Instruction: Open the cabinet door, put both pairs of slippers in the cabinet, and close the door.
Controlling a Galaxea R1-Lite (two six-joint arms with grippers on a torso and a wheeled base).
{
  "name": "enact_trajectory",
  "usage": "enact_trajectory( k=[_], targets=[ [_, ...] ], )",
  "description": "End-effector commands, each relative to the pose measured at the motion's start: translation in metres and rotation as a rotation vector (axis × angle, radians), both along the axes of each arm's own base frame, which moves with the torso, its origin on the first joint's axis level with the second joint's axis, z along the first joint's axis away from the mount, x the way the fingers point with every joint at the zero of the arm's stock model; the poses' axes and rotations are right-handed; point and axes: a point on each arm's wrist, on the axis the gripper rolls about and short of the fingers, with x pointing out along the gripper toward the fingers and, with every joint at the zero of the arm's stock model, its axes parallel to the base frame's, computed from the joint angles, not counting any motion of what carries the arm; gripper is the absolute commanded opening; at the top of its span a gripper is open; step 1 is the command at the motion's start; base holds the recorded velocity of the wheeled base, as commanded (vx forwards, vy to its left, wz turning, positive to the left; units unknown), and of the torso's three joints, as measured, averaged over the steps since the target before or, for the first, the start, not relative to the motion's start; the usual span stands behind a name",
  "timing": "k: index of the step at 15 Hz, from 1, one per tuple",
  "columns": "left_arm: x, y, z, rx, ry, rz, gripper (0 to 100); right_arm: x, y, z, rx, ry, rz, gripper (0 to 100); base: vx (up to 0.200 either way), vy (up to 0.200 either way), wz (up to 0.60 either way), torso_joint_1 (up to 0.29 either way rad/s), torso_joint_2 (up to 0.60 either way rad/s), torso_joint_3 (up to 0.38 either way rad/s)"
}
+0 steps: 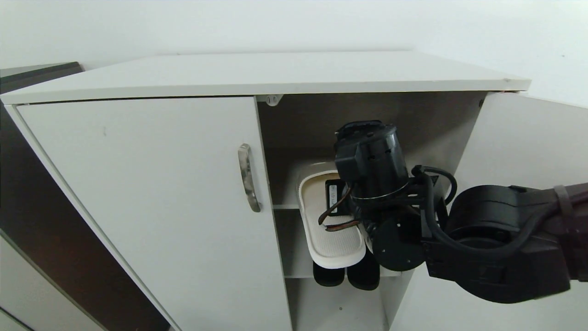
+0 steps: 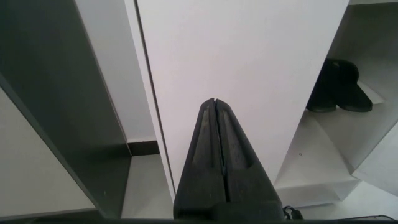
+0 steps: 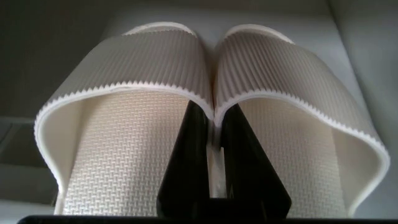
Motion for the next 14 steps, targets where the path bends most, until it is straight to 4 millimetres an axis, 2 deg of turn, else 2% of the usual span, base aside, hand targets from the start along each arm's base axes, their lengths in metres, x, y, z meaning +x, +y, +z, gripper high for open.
enact_trajectory(
  k=[1, 3, 9, 14],
  targets=[
    [0.0, 0.0, 0.0, 0.0, 0.0, 0.0, 0, 0.011, 0.003, -0.004, 0.001, -0.004, -0.009, 0, 0.0, 0.0, 0.0, 0.0, 0.0, 0.0],
    [0.0, 0.0, 0.0, -0.001, 0.0, 0.0, 0, 0.035, 0.0, -0.002, 0.017, -0.013, -0.021, 0, 0.0, 0.0, 0.0, 0.0, 0.0, 0.0],
    [0.0, 0.0, 0.0, -0.001, 0.0, 0.0, 0, 0.074, 0.004, 0.0, 0.017, -0.044, -0.056, 0, 0.0, 0.0, 0.0, 0.0, 0.0, 0.0],
    [0.0, 0.0, 0.0, 0.0, 0.0, 0.0, 0, 0.089, 0.007, -0.002, 0.024, -0.055, -0.076, 0, 0.0, 0.0, 0.0, 0.0, 0.0, 0.0]
  ],
)
